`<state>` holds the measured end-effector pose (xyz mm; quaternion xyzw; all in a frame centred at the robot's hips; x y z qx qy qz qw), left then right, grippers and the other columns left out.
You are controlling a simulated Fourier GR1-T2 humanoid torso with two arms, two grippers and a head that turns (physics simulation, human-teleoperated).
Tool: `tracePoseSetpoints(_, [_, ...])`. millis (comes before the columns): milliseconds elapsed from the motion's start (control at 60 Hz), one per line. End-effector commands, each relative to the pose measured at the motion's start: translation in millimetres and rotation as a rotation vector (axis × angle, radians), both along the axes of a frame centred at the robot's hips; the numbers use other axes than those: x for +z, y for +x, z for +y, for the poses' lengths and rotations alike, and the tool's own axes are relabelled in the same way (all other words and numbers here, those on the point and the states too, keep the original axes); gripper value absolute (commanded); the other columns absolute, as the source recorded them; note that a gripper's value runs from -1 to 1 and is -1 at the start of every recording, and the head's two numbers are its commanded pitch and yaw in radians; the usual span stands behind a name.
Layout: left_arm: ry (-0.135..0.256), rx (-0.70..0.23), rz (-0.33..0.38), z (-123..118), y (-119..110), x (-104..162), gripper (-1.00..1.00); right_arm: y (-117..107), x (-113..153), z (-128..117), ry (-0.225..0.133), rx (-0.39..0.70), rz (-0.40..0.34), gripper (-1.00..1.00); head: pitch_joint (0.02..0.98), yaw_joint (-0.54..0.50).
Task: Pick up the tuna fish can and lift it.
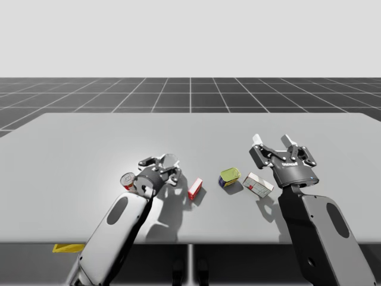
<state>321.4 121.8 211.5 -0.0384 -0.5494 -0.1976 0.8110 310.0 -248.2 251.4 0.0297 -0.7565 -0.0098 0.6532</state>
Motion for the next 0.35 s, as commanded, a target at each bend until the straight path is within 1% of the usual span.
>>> tracePoseSetpoints(17, [-0.023, -0.132, -0.077, -12, 1, 44, 1.00, 0, 0, 0, 0.000, 0.002, 0.000, -1.00, 0.409, 0.12])
tracePoseSetpoints(50, [-0.021, -0.136, -0.107, -12, 0, 58, 1.00, 0, 0, 0, 0.001, 0.003, 0.000, -1.00, 0.406, 0.12])
tracePoseSetpoints(100, [-0.026, -0.140, -0.121, -12, 0, 67, 1.00, 0, 0, 0, 0.001, 0.003, 0.000, -1.00, 0.405, 0.12])
tracePoseSetpoints(117, [-0.024, -0.143, -0.141, -12, -1, 75, 1.00, 0, 0, 0, 0.001, 0.004, -0.001, -1.00, 0.403, 0.12])
tracePoseSetpoints(167, [-0.020, -0.146, -0.162, -12, -2, 83, 1.00, 0, 0, 0, 0.001, 0.005, 0.000, -1.00, 0.401, 0.12])
tracePoseSetpoints(200, [-0.023, -0.150, -0.186, -12, -4, 95, 1.00, 0, 0, 0, 0.002, 0.005, 0.000, -1.00, 0.400, 0.12])
tracePoseSetpoints(233, [-0.020, -0.152, -0.200, -13, -5, 101, 1.00, 0, 0, 0, 0.002, 0.005, 0.000, -1.00, 0.399, 0.12])
tracePoseSetpoints(300, [-0.010, -0.160, -0.252, -14, -9, 120, 1.00, 0, 1, 0, 0.002, 0.006, 0.000, -1.00, 0.398, 0.12])
tracePoseSetpoints(350, [-0.009, -0.163, -0.270, -15, -12, 128, 1.00, 1, 1, 0, 0.002, 0.006, 0.000, -1.00, 0.398, 0.12])
